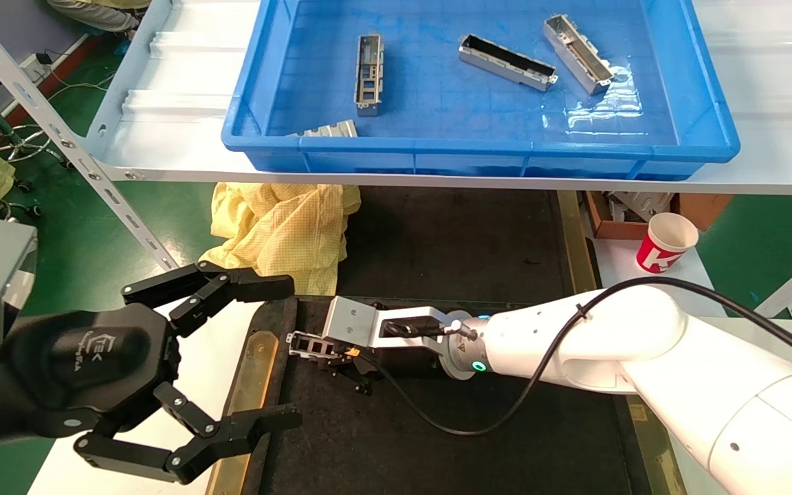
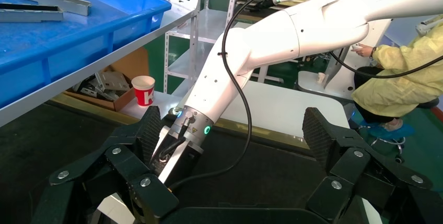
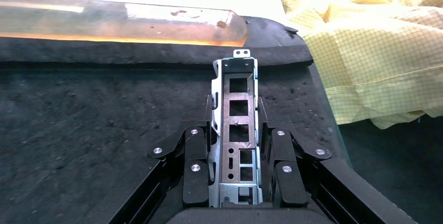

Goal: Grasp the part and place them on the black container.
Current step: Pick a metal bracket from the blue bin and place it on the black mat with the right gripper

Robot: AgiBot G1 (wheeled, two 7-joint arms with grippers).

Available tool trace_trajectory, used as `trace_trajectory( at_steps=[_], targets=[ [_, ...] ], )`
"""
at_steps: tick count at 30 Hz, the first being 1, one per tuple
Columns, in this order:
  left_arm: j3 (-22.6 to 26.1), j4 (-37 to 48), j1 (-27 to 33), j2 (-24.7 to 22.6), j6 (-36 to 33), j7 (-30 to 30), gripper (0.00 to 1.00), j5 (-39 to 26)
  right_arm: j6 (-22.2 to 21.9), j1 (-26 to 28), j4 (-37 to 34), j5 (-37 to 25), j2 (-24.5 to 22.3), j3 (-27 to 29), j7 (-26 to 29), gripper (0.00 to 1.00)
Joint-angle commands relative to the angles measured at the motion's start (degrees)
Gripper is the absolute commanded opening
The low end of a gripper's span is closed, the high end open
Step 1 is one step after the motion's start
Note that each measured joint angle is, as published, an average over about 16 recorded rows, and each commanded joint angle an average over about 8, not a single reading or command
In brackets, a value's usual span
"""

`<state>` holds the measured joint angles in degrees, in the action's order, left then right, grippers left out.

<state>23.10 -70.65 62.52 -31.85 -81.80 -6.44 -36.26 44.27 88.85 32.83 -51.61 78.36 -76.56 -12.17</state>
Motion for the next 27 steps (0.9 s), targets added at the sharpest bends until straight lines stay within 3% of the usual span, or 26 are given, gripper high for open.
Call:
trace_trajectory(
  at_steps=[1,24,25,27],
  targets=[
    [0.00,0.00,0.00,0.00,0.00,0.00,1.00,0.00,-1.28,-0.14,0.53,0.29,-0.01,-0.54,0.13,0.00],
    [0.00,0.00,0.00,0.00,0.00,0.00,1.00,0.00,1.77,1.75,0.90,3.68,-0.24,-4.46,-0.81,0.01],
    [0.00,0.00,0.00,0.00,0.00,0.00,1.00,0.00,1.81,1.77,0.87,3.78,-0.24,-4.60,-0.88,0.06],
    [0.00,0.00,0.00,0.00,0.00,0.00,1.00,0.00,1.82,1.79,0.79,3.94,-0.23,-4.89,-1.00,0.29]
  ],
)
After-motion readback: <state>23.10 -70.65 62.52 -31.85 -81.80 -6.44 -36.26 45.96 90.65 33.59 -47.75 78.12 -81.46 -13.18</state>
